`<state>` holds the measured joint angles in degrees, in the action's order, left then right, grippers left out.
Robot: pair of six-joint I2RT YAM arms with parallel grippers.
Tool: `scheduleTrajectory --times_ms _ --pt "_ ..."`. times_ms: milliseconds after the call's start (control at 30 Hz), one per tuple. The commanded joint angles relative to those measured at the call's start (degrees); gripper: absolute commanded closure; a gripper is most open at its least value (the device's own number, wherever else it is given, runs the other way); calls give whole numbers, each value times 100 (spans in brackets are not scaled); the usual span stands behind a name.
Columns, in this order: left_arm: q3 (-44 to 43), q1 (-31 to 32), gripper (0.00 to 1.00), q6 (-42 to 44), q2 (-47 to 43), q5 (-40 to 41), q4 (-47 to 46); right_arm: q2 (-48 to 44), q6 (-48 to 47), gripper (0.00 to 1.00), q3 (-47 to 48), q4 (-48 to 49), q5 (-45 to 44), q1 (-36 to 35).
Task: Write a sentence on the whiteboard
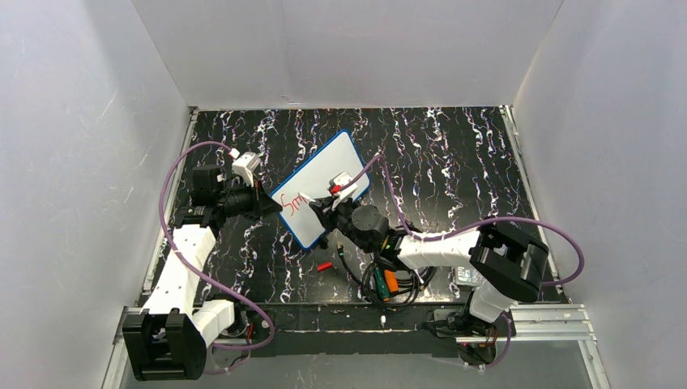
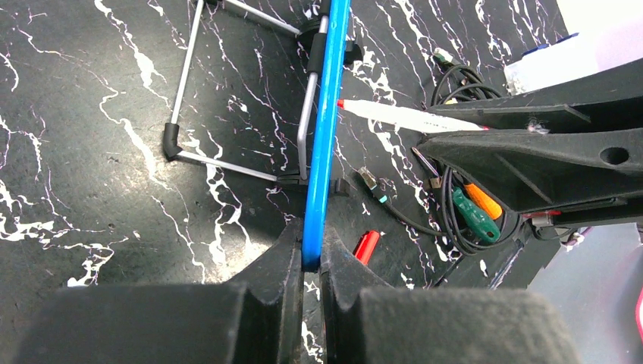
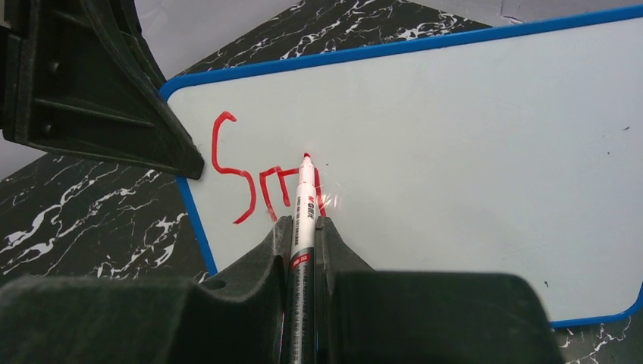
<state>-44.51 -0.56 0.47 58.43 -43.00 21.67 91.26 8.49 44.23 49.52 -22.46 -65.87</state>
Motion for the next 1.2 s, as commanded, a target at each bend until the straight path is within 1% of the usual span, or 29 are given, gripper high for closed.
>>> scheduleTrajectory --times_ms 0,133,400,667,1167 --pt "-39 65 100 248 68 185 399 140 -39 99 252 217 -91 -10" --pt "-40 65 100 243 54 198 406 151 -49 99 249 206 -102 -11" --pt "-38 65 100 244 56 198 408 -292 -156 99 62 378 -174 -14" --pt "-30 65 100 240 39 192 412 -96 -459 99 340 310 -355 3" --pt "-31 65 100 239 36 170 408 116 -421 99 393 228 -250 80"
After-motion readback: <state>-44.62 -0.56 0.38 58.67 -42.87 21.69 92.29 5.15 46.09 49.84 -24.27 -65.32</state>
